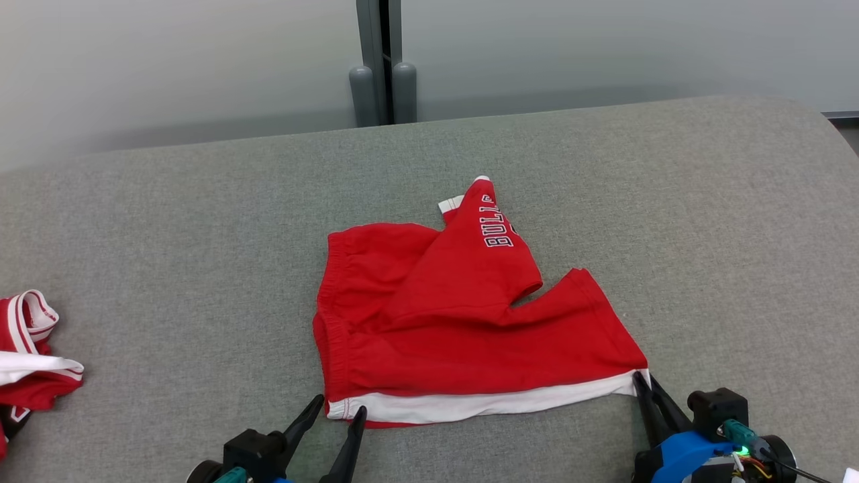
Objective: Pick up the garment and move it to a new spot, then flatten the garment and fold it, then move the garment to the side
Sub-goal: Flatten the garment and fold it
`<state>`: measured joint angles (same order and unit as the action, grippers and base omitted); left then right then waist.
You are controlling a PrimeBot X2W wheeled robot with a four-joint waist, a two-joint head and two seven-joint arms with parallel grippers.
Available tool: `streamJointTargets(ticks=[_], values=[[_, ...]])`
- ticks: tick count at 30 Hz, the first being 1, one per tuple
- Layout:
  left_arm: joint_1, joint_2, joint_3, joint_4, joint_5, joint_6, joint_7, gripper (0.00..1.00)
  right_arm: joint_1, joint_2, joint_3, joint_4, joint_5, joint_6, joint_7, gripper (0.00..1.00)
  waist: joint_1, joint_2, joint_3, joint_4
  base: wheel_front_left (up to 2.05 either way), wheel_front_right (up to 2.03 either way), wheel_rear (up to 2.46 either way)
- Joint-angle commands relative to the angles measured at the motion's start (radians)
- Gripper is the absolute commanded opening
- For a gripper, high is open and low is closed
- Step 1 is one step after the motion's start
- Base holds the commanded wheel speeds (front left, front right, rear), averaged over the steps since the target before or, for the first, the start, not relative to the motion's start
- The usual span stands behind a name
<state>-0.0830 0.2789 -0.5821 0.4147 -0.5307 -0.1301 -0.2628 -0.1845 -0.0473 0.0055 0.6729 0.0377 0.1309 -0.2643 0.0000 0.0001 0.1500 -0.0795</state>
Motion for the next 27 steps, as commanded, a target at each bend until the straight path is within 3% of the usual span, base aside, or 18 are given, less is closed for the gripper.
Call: streamJointTargets(ticks=[1,7,8,15,27], values=[[-0.013,0.005,-0.003,0.002,-0.005,-0.001,-0.003,1.00,-0.016,-0.006,0.002,-0.006,0.004,0.000,0.000,0.00,0.0000,-0.0001,0.003,-0.001,0.00,0.00,0.00],[-0.027,0.012,-0.028,0.006,-0.023,-0.001,-0.003,0.98,-0.021,-0.006,0.012,-0.014,0.007,0.000,0.000,0.00,0.0000,-0.0001,0.013,-0.008,0.00,0.00,0.00],[-0.031,0.017,-0.039,0.003,-0.026,-0.001,-0.003,0.00,-0.024,-0.006,0.014,-0.018,0.008,0.000,0.000,0.00,0.0000,-0.0001,0.015,-0.010,0.00,0.00,0.00],[-0.040,0.022,-0.035,-0.022,-0.023,-0.001,-0.003,0.00,-0.021,-0.006,0.006,-0.063,0.024,0.000,0.000,0.00,0.0000,-0.0001,0.001,-0.001,0.00,0.00,0.00],[-0.149,0.050,0.147,-0.280,0.074,-0.001,-0.003,0.00,-0.090,-0.006,0.021,-0.358,0.191,0.000,0.000,0.00,0.0000,-0.0001,-0.103,0.026,0.00,0.00,0.00]])
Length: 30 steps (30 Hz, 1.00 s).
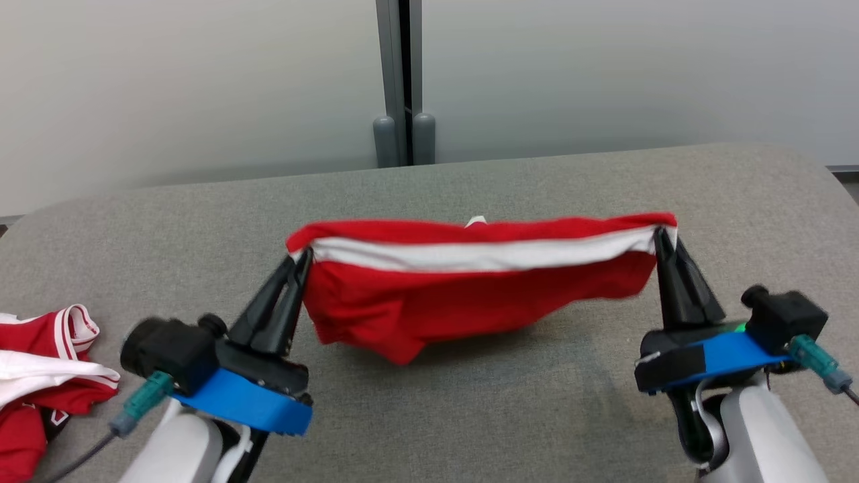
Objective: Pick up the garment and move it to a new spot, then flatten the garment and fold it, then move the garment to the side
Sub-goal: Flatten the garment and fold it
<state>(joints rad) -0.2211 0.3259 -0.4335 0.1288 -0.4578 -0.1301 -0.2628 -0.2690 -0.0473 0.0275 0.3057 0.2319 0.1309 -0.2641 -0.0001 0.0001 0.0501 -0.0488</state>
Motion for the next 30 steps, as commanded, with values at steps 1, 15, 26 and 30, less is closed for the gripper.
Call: streamJointTargets(ticks=[1,15,26,30], values=[[-0.032,0.011,0.009,-0.017,0.005,-0.001,-0.003,0.00,-0.025,-0.006,0.000,-0.019,0.002,0.000,-0.001,0.00,0.0001,-0.0001,-0.009,-0.006,0.00,0.00,0.00],[-0.337,0.145,0.139,-0.144,-0.029,0.000,-0.003,0.00,-0.263,-0.006,-0.045,-0.301,0.022,-0.001,0.075,0.00,0.0001,-0.0001,0.045,0.008,0.00,0.00,0.00],[-0.713,0.143,0.123,0.082,-0.046,0.001,-0.003,0.00,-0.696,-0.008,-0.082,-0.021,-0.056,-0.001,0.002,0.00,0.0001,-0.0001,0.266,-0.008,0.00,0.00,0.00],[-0.736,0.101,0.151,0.090,-0.043,0.001,-0.003,0.00,-0.764,-0.007,-0.108,-0.034,-0.047,-0.001,-0.002,0.00,0.0001,-0.0001,0.284,-0.013,0.00,0.00,0.00]])
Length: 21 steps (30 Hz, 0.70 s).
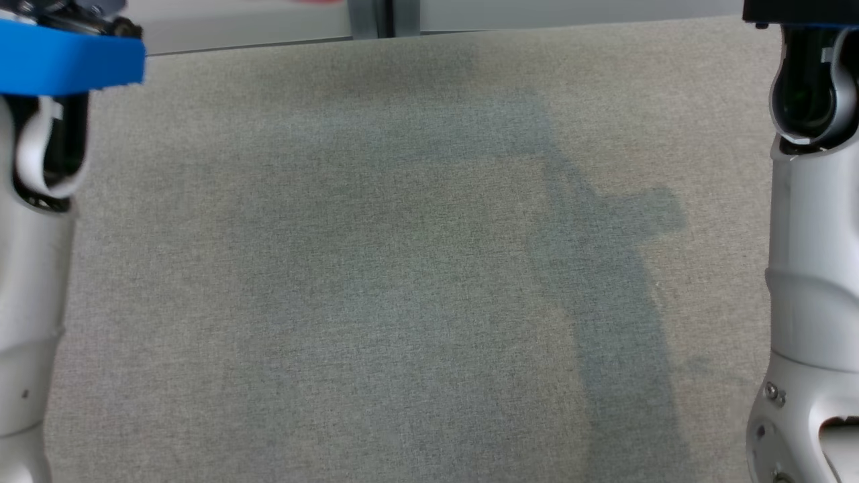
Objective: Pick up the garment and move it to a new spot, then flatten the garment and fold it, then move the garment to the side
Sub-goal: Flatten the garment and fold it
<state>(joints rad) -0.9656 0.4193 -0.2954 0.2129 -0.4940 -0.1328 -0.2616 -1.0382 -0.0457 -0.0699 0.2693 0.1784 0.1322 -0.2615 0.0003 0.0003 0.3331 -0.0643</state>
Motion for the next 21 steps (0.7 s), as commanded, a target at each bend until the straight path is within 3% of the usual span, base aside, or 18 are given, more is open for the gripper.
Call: streamJointTargets(ticks=[1,10,15,18,21], values=[[0.030,0.002,0.012,0.015,-0.011,0.004,-0.004,0.00,0.024,-0.009,-0.014,-0.002,0.021,-0.002,-0.004,0.00,-0.0003,-0.0003,-0.001,0.001,0.00,0.00,0.00],[0.386,-0.021,-0.046,0.225,-0.102,0.009,-0.004,0.00,0.443,-0.014,0.015,0.015,0.111,-0.007,-0.007,0.00,-0.0003,-0.0003,0.001,-0.028,0.00,0.00,0.00],[0.582,-0.078,-0.087,0.366,-0.131,0.010,-0.005,0.00,0.692,-0.016,0.041,0.115,0.166,-0.008,-0.008,0.00,-0.0003,-0.0003,-0.013,-0.031,0.00,0.00,0.00],[0.677,-0.108,-0.045,0.413,-0.157,0.010,-0.004,0.00,0.799,-0.016,0.065,0.161,0.173,-0.008,-0.008,0.00,-0.0003,-0.0003,-0.036,-0.026,0.00,0.00,0.00],[0.760,-0.137,-0.077,0.416,-0.129,0.010,-0.001,0.00,0.878,-0.017,0.062,0.185,0.191,-0.008,-0.008,0.00,-0.0003,-0.0003,-0.074,-0.018,0.00,0.00,0.00]])
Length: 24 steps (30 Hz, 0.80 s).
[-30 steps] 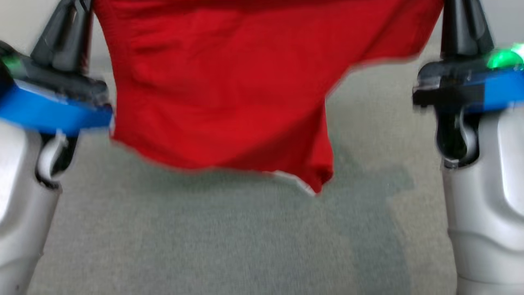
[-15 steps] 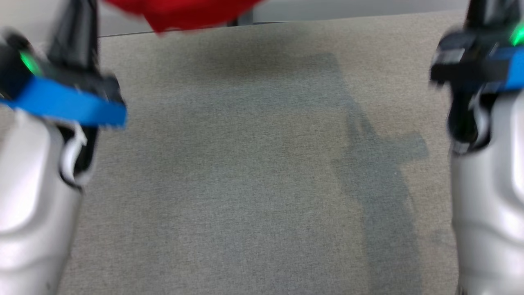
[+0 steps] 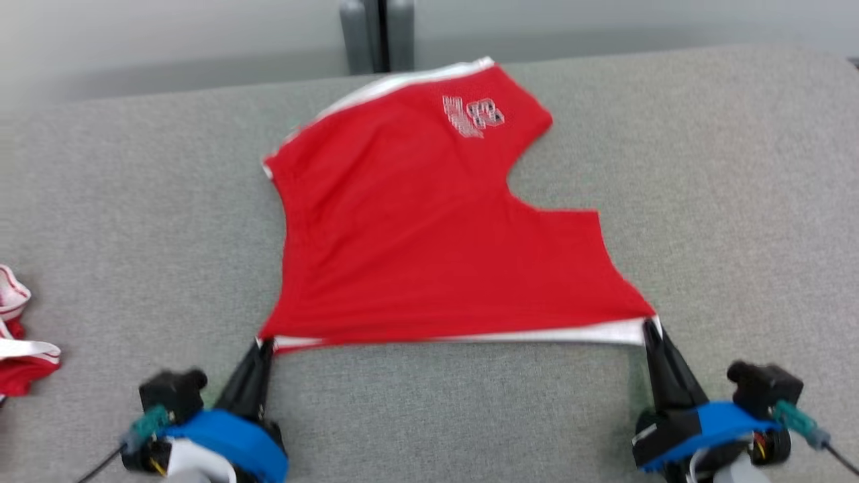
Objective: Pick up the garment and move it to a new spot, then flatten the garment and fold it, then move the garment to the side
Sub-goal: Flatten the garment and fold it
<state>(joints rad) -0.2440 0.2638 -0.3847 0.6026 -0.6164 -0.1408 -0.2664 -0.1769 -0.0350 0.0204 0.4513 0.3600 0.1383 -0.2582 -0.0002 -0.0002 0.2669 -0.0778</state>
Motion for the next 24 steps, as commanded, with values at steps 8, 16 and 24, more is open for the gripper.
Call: streamJointTargets(ticks=[8,16,24], values=[[0.157,-0.021,0.061,-0.005,0.024,0.018,0.003,0.00,0.135,-0.026,0.010,0.018,0.024,-0.013,-0.011,0.00,0.0002,0.0002,-0.127,-0.001,0.00,0.00,0.00],[0.254,-0.049,0.062,-0.038,0.061,0.017,0.001,0.00,0.223,-0.025,0.001,0.003,0.018,-0.013,-0.010,0.00,0.0002,0.0002,-0.226,-0.003,0.00,0.00,0.00],[0.341,-0.059,0.078,-0.101,0.087,0.017,0.000,0.00,0.277,-0.024,-0.015,-0.045,0.026,-0.013,-0.010,0.00,0.0002,0.0002,-0.258,0.016,0.00,0.00,0.00]])
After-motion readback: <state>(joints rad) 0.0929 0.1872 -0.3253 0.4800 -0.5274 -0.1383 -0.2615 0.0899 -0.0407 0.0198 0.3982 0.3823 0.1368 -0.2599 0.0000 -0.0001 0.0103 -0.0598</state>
